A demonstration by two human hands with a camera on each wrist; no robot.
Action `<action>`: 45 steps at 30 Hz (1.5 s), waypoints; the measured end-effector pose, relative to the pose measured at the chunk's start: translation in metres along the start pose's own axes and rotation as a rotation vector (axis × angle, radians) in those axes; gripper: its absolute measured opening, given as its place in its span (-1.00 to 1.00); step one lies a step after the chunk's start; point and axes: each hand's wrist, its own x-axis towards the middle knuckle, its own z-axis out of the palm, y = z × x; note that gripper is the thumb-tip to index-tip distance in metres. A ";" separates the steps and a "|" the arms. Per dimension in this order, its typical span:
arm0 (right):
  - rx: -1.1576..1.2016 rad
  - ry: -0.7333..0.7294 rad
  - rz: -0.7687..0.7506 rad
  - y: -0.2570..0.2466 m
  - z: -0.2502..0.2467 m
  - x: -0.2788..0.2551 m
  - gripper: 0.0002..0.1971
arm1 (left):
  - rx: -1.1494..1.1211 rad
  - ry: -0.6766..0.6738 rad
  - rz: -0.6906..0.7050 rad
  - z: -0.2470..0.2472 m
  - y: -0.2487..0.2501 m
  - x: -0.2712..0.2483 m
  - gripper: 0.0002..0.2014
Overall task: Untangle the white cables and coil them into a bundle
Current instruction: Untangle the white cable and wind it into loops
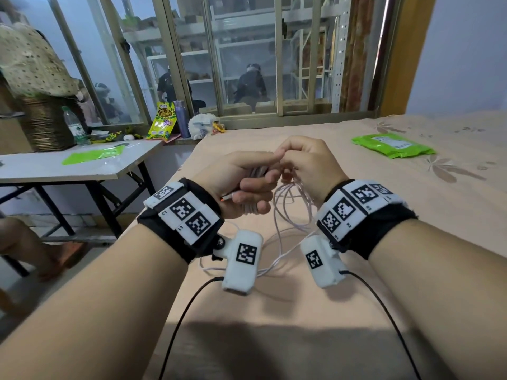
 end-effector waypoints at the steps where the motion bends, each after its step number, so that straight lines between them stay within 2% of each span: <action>1: 0.016 -0.001 0.017 0.002 0.001 0.000 -0.87 | -0.036 -0.013 0.039 0.001 0.001 0.001 -0.66; 5: -0.090 -0.037 0.001 0.016 0.006 -0.004 -0.81 | -0.179 0.011 0.212 0.009 0.007 0.007 -0.63; 7: -0.216 -0.055 -0.019 0.027 0.004 -0.007 -0.67 | -0.285 0.059 0.300 0.014 0.012 0.009 -0.66; 11: -0.462 -0.139 0.054 0.035 0.001 -0.014 -0.85 | -0.465 0.212 0.482 0.014 0.019 0.015 -0.70; 13: -0.523 -0.174 0.062 0.034 0.002 -0.015 -0.62 | -0.480 0.356 0.554 0.011 0.020 0.020 -0.75; 15: -0.517 -0.189 0.044 0.032 0.003 -0.017 -0.47 | -0.319 0.560 0.589 0.007 0.019 0.027 -0.83; 17: -0.522 -0.185 0.010 0.030 0.004 -0.018 -0.49 | 0.068 0.809 0.580 0.004 0.012 0.035 -0.84; 19: -0.561 -0.168 -0.016 0.031 0.005 -0.014 -0.57 | 0.486 0.955 0.520 0.000 0.004 0.039 -0.77; 21: -0.576 -0.126 -0.034 0.031 0.002 -0.011 -0.62 | 0.751 0.963 0.375 -0.003 0.000 0.041 -0.79; 24: -0.610 -0.085 -0.068 0.030 -0.005 -0.011 -0.68 | 1.153 0.881 0.073 -0.003 0.002 0.038 -0.85; 26: -0.670 -0.068 -0.102 0.027 -0.008 -0.011 -0.71 | 1.338 0.825 -0.037 0.004 0.004 0.035 -0.78; 28: -0.752 -0.060 -0.155 0.024 -0.009 -0.013 -0.70 | 1.375 0.777 -0.062 0.008 0.006 0.034 -0.74; 32: -0.900 -0.043 -0.213 0.021 -0.009 -0.015 -0.67 | 1.389 0.712 -0.090 0.010 0.011 0.029 -0.81; 34: -0.932 -0.016 -0.199 0.021 -0.011 -0.015 -0.65 | 1.338 0.662 -0.119 0.011 0.012 0.025 -0.81; 38: -0.957 0.014 -0.168 0.024 -0.014 -0.012 -0.66 | 1.269 0.604 -0.191 0.007 0.010 0.018 -0.70; 41: -0.967 0.008 -0.071 0.025 -0.015 -0.011 -0.67 | 1.244 0.627 -0.138 0.005 0.010 0.017 -0.77; 43: -0.791 -0.069 -0.031 0.024 -0.014 -0.012 -0.57 | 1.254 0.690 -0.098 0.001 0.010 0.018 -0.83; 45: -0.425 -0.160 0.044 0.019 -0.011 -0.011 -0.55 | 1.303 0.751 -0.058 -0.004 0.007 0.019 -0.84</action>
